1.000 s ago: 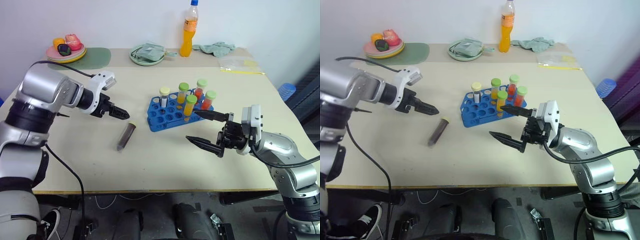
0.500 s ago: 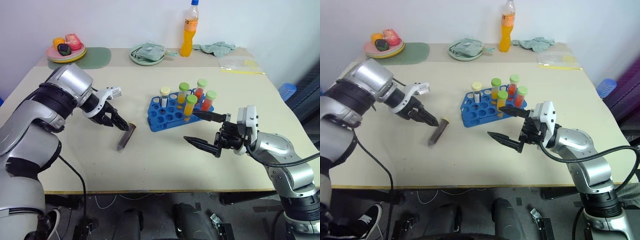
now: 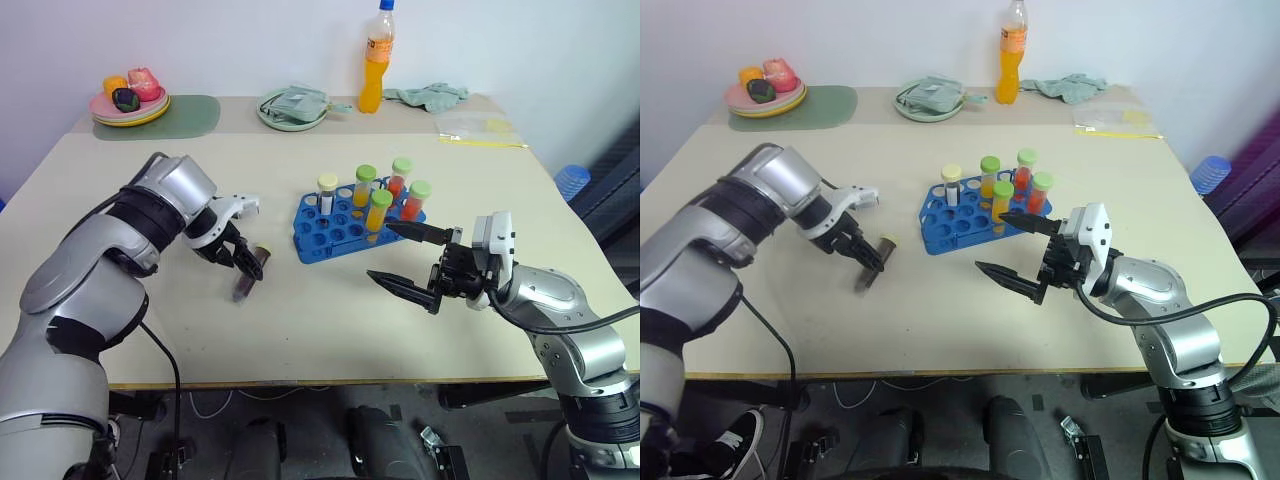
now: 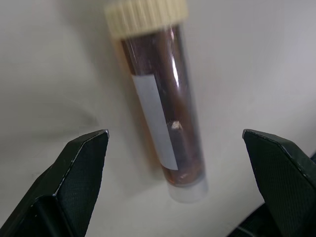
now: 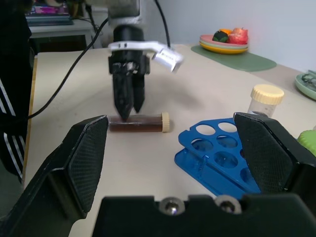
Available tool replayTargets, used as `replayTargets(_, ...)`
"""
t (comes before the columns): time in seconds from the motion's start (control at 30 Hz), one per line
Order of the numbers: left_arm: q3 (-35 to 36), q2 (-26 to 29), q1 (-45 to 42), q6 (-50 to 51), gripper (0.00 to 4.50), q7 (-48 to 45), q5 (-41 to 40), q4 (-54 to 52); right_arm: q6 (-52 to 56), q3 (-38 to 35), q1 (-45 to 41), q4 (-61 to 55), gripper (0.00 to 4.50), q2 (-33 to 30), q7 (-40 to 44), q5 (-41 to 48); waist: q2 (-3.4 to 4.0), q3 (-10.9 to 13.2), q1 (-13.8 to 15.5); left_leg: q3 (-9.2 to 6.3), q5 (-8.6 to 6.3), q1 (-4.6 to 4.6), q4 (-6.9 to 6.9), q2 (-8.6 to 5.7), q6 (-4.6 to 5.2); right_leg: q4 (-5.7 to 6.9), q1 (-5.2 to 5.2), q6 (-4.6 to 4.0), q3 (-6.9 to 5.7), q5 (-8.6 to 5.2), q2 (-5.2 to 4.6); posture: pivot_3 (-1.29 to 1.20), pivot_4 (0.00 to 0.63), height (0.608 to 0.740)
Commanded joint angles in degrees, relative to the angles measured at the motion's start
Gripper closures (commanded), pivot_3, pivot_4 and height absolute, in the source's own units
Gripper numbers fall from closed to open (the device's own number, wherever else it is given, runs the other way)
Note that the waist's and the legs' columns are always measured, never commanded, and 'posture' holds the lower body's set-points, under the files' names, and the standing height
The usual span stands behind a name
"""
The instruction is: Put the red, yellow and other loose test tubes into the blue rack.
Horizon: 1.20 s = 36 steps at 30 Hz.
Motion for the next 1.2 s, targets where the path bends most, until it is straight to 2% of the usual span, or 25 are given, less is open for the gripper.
replayTargets(0.03, 4.1, 0.2, 1.0, 2.2, 0.0, 3.2, 0.3, -3.7, -0.8, -0.5, -0.3, -2.2, 0.02, 0.2, 0.0, 0.2, 0.0, 0.0, 0.1, 0.0, 0.0, 0.01, 0.01, 0.0, 0.0, 0.0, 0.01, 0.03, 0.0, 0.02, -0.01, 0.0, 0.15, 0.74)
replayTargets(0.2, 6.8, 0.8, 4.4, 4.8, 0.0, 6.8, -0.5, -10.2, -1.0, -0.8, -0.3, -2.2, 0.02, 0.1, 0.1, 0.0, 0.01, 0.0, 0.2, 0.01, 0.0, 0.04, 0.02, -0.01, 0.0, 0.01, 0.04, 0.1, 0.0, 0.05, -0.02, 0.0, 0.15, 0.74)
replayTargets(0.23, 7.7, 0.7, 5.0, 5.4, 0.41, 7.8, -0.6, -10.8, -0.9, -0.9, -0.4, -2.2, 0.0, 0.1, 0.0, 0.0, 0.01, 0.0, 0.2, 0.0, 0.0, 0.06, 0.02, -0.01, 0.0, 0.01, 0.06, 0.1, 0.0, 0.05, -0.01, 0.0, 0.15, 0.74)
replayTargets(0.27, 8.2, 0.8, 5.7, 6.1, 0.54, 8.5, -1.0, -11.9, -0.9, -1.0, -0.4, -2.3, 0.0, 0.1, 0.0, 0.0, 0.01, 0.0, 0.2, 0.0, 0.0, 0.06, 0.02, -0.01, 0.0, 0.02, 0.06, 0.1, 0.0, 0.05, -0.01, 0.0, 0.15, 0.74)
replayTargets(0.3, 8.8, 0.9, 6.3, 6.4, 0.9, 9.3, -1.0, -12.6, -0.9, -1.1, -0.5, -2.2, 0.0, 0.1, 0.0, -0.1, 0.01, 0.0, 0.2, 0.01, 0.0, 0.07, 0.03, -0.01, 0.0, 0.02, 0.06, 0.1, 0.0, 0.05, -0.01, 0.0, 0.15, 0.74)
replayTargets(0.47, 10.9, 0.7, 7.4, 8.1, 3.29, 11.9, -2.0, -14.2, -1.4, -1.0, -0.7, -1.7, 0.0, -0.1, 0.3, -0.7, 0.02, 0.0, 0.2, 0.01, 0.0, 0.06, 0.03, -0.01, 0.0, 0.03, 0.06, 0.11, 0.0, 0.06, -0.01, 0.0, 0.15, 0.74)
replayTargets(0.5, 11.2, 0.7, 7.5, 8.3, 3.65, 12.3, -2.2, -14.3, -1.4, -1.0, -0.7, -1.6, 0.0, -0.1, 0.3, -0.8, 0.02, 0.0, 0.2, 0.01, 0.0, 0.06, 0.04, -0.01, 0.0, 0.03, 0.06, 0.11, 0.0, 0.06, -0.01, 0.0, 0.15, 0.74)
replayTargets(0.57, 12.2, 1.1, 7.8, 8.7, 3.68, 13.3, -2.8, -15.3, -1.5, -1.0, -1.1, -1.1, 0.0, 0.1, 0.1, -1.0, 0.02, 0.0, 0.2, 0.01, 0.0, 0.07, 0.03, -0.01, 0.0, 0.03, 0.06, 0.11, 0.0, 0.06, -0.01, 0.0, 0.15, 0.74)
replayTargets(0.7, 19.2, 0.7, 8.6, 7.3, 3.68, 19.1, -1.9, -15.4, -1.5, -1.2, -1.0, -1.1, 0.0, 0.0, 0.1, -1.1, 0.02, 0.0, 0.2, 0.0, 0.0, 0.07, 0.04, -0.01, 0.0, 0.04, 0.06, 0.11, 0.0, 0.06, -0.01, 0.0, 0.15, 0.74)
replayTargets(0.8, 27.5, 1.0, 10.4, 7.2, 3.68, 25.7, -0.9, -17.9, -1.9, -1.5, -0.6, -0.9, 0.0, -0.3, 0.2, -1.7, 0.02, 0.0, 0.2, 0.0, 0.0, 0.06, 0.05, -0.01, 0.0, 0.04, 0.05, 0.12, -0.01, 0.07, -0.02, 0.0, 0.15, 0.74)
replayTargets(0.9, 37.5, 1.2, 15.6, 8.0, 3.68, 32.1, -0.8, -27.3, -2.6, -1.9, -0.3, -0.3, 0.0, -0.5, 0.0, -2.5, 0.02, 0.0, 0.0, 0.02, 0.0, 0.07, 0.04, 0.0, 0.0, 0.04, 0.05, 0.13, 0.0, 0.08, -0.03, 0.0, 0.15, 0.74)
replayTargets(0.97, 46.6, -1.7, 21.1, 0.9, 3.68, 38.4, 0.1, -34.7, -2.7, -2.3, -0.1, 0.1, 0.0, -0.3, -0.5, -2.7, 0.07, 0.0, 0.0, 0.02, 0.0, 0.08, 0.04, 0.02, -0.01, 0.07, 0.05, 0.14, 0.0, 0.08, -0.04, 0.0, 0.15, 0.74)
replayTargets(1.03, 52.6, -4.3, 27.1, -9.2, 3.68, 40.7, -0.8, -40.8, -2.6, -2.6, 0.1, 0.0, 0.0, 0.0, -1.0, -2.8, 0.05, 0.0, 0.3, 0.02, 0.02, 0.09, 0.06, 0.04, -0.03, 0.11, 0.06, 0.13, -0.01, 0.09, -0.09, 0.0, 0.15, 0.74)
replayTargets(1.2, 55.9, -9.0, 41.7, -39.3, 3.68, 42.1, 0.8, -51.0, -2.8, -2.8, 2.4, -0.9, 0.0, -0.2, -1.5, -3.3, 0.09, -0.1, 1.4, 0.07, 0.06, 0.13, 0.06, 0.03, -0.13, 0.07, 0.09, 0.11, 0.01, 0.12, -0.18, 0.0, 0.15, 0.74)
